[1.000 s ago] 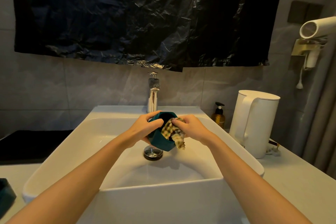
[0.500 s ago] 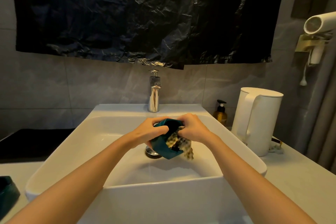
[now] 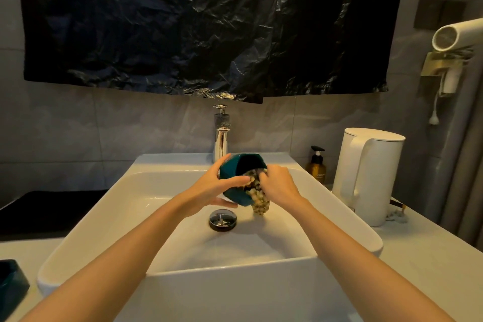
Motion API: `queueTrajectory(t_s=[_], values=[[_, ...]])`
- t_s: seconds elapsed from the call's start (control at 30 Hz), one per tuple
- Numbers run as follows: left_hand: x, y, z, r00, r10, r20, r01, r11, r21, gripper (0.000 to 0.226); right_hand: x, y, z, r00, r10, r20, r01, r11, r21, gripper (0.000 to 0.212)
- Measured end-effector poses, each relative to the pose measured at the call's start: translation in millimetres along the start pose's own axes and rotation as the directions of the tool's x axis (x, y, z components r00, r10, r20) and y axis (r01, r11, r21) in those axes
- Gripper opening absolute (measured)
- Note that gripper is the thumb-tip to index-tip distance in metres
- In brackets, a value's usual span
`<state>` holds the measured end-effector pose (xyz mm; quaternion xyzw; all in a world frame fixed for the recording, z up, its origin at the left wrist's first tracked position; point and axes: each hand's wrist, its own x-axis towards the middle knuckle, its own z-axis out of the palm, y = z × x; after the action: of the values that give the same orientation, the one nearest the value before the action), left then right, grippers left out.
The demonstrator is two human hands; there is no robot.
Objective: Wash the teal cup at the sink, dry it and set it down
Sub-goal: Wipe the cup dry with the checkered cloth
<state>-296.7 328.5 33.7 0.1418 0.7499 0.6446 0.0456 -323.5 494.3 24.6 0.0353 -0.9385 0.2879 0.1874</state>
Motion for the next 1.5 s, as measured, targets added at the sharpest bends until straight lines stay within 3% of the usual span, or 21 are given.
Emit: queueTrajectory(t_s=[0.1, 0.17, 0.23, 0.33, 0.47, 0.57, 0.63, 0.8, 0.9, 1.03, 1.17, 1.27, 1.37, 1.5], values=[[4.1, -3.4, 2.3, 0.995, 0.082, -0.060, -0.084, 0.996, -0.021, 0.068, 2.7, 0.8, 0.9, 0.989, 0.133, 0.066, -0.141, 0.981, 0.133, 0.022], [4.2, -4.3, 1.0, 0.988, 0.127, -0.092, -0.122, 0.991, 0.058, 0.057, 2.0, -0.3, 2.4, 0.973, 0.162, 0.162, -0.198, 0.949, 0.246, 0.015], [2.8, -4.9, -2.0, 0.986, 0.136, -0.094, -0.127, 0.988, 0.091, 0.052, 1.1, -2.1, 1.8, 0.967, 0.158, 0.202, -0.206, 0.947, 0.247, 0.016], [0.4, -4.0, -2.5, 0.986, 0.155, -0.057, -0.147, 0.982, 0.120, 0.046, 0.4, -0.2, 1.6, 0.992, 0.080, 0.095, -0.092, 0.987, 0.133, 0.022], [0.6, -5.1, -2.1, 0.994, 0.110, -0.016, -0.105, 0.979, 0.174, 0.041, -6.2, -0.6, -4.0, 0.984, -0.174, -0.041, 0.170, 0.981, -0.091, 0.019], [1.1, -2.9, -2.6, 0.993, 0.112, -0.027, -0.106, 0.978, 0.179, 0.041, -5.0, -2.9, -9.5, 0.971, -0.225, -0.084, 0.202, 0.954, -0.221, 0.031], [0.8, -1.7, -3.9, 0.992, 0.117, -0.036, -0.109, 0.977, 0.186, 0.041, -4.4, -2.6, -8.2, 0.976, -0.211, -0.053, 0.196, 0.958, -0.209, 0.032], [-0.5, -5.0, -4.9, 0.994, 0.101, -0.034, -0.092, 0.975, 0.202, 0.038, -1.8, 3.2, -1.9, 0.985, -0.160, 0.065, 0.157, 0.986, 0.055, 0.019], [-0.8, -5.1, -2.9, 0.996, 0.087, -0.006, -0.084, 0.974, 0.210, 0.038, 0.3, 4.7, -3.1, 0.985, -0.171, 0.024, 0.172, 0.985, -0.007, 0.017], [-1.3, -4.1, -4.2, 0.997, 0.072, -0.007, -0.069, 0.973, 0.221, 0.037, -1.9, 1.1, -3.9, 0.979, -0.197, 0.047, 0.202, 0.966, -0.159, 0.036], [-2.3, -3.2, -7.4, 0.997, 0.078, -0.014, -0.073, 0.975, 0.212, 0.035, -1.8, 3.3, -1.1, 0.965, -0.226, 0.129, 0.238, 0.968, -0.083, 0.028], [-2.6, -2.7, -6.4, 0.998, 0.070, -0.008, -0.067, 0.975, 0.212, 0.034, -2.8, 3.2, -3.2, 0.962, -0.253, 0.099, 0.255, 0.967, -0.003, 0.026], [-2.5, -3.5, -4.1, 0.998, 0.051, 0.033, -0.058, 0.967, 0.248, 0.033, -2.5, 0.7, -6.6, 0.954, -0.298, 0.035, 0.299, 0.943, -0.147, 0.022], [-1.7, -5.3, -0.9, 0.998, -0.032, 0.051, 0.015, 0.953, 0.301, 0.035, -5.8, -13.6, -12.5, 0.919, -0.382, 0.100, 0.383, 0.799, -0.464, 0.040]])
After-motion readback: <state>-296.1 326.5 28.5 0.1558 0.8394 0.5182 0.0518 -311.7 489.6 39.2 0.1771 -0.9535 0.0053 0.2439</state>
